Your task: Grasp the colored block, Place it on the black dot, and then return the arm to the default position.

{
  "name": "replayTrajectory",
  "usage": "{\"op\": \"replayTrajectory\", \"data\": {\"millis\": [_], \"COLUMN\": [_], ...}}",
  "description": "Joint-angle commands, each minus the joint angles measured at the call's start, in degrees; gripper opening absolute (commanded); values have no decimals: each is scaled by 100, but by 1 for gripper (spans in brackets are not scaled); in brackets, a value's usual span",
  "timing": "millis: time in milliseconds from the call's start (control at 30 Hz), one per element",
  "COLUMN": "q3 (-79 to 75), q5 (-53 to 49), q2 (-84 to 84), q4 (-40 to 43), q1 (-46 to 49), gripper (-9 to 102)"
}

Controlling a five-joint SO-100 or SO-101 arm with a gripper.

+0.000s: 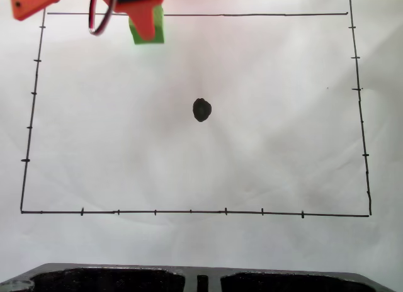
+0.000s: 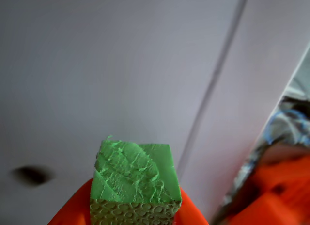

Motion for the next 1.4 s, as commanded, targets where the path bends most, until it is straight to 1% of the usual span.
{"op": "replayTrajectory", "data": {"millis": [0, 267, 433, 733, 967, 1367], "q3": [-1028, -2021, -2101, -2241, -2347, -2268], "q5": [580, 1608, 2030, 2663, 2698, 2435], "q2": [-545, -1854, -2496, -3164, -3428, -3560], "q4": [88, -299, -606, -1037, -1222, -1336], "q1": [-369, -993, -1248, -1881, -2118, -1881], "gripper": [12, 12, 12, 12, 13, 15]}}
